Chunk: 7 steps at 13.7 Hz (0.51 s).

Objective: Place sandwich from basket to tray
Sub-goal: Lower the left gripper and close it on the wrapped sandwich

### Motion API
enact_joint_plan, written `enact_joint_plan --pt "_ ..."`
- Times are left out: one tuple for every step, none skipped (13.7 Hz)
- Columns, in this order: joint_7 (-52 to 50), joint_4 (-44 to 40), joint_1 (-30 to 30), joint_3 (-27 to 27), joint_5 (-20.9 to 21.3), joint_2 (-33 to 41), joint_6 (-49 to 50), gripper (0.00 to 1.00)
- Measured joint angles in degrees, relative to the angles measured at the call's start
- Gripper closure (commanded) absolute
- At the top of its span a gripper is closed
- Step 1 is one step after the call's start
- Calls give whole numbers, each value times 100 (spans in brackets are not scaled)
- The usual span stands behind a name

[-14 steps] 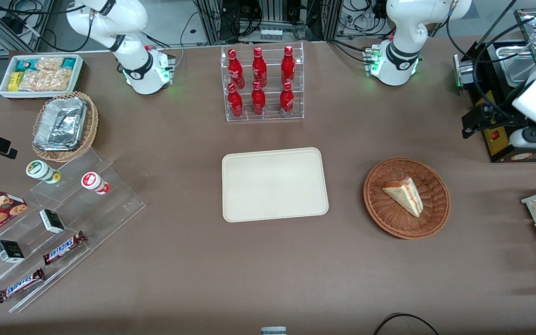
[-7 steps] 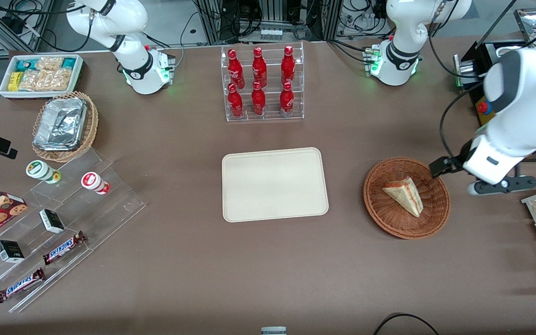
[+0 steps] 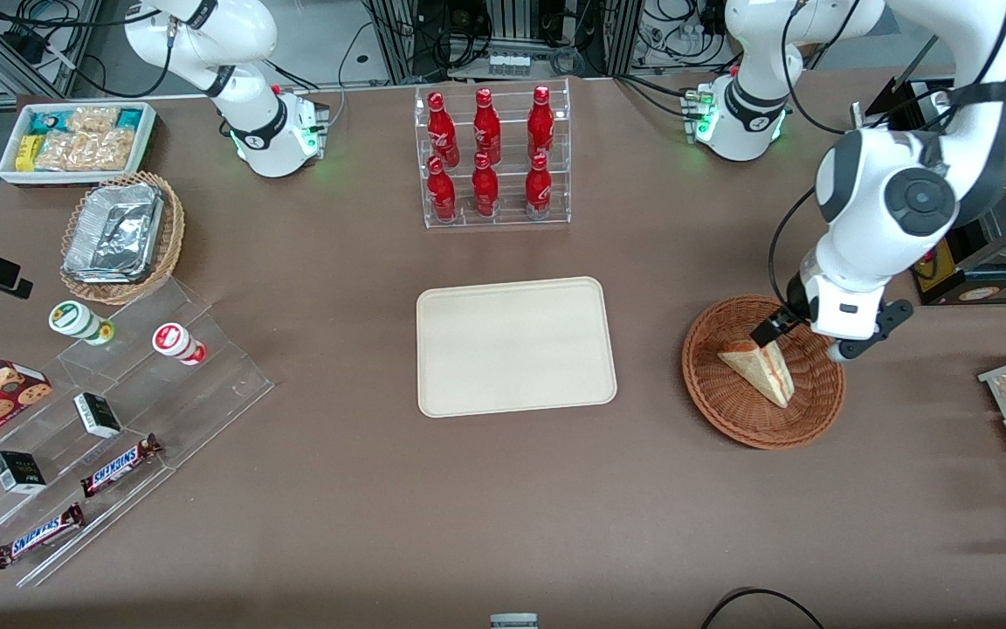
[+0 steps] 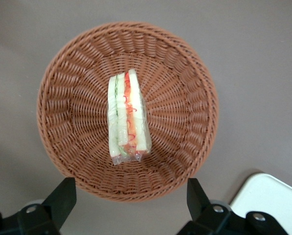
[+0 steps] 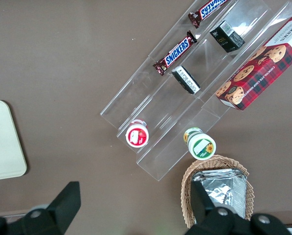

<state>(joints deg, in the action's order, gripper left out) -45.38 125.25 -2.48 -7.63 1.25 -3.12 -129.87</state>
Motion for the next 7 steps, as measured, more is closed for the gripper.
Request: enact_joint_plan --pt "-32 191 12 6 0 -28 -243 0" --pt "-43 316 25 16 0 -83 -419 0" --pt "-45 383 40 28 0 -174 -564 0" --pt "-45 406 49 43 0 -295 -708 0" --pt "-45 416 56 52 0 -436 -894 0" --pt "-54 421 69 59 0 -601 -1097 1" --pt "-61 424 109 63 0 -775 -1298 17"
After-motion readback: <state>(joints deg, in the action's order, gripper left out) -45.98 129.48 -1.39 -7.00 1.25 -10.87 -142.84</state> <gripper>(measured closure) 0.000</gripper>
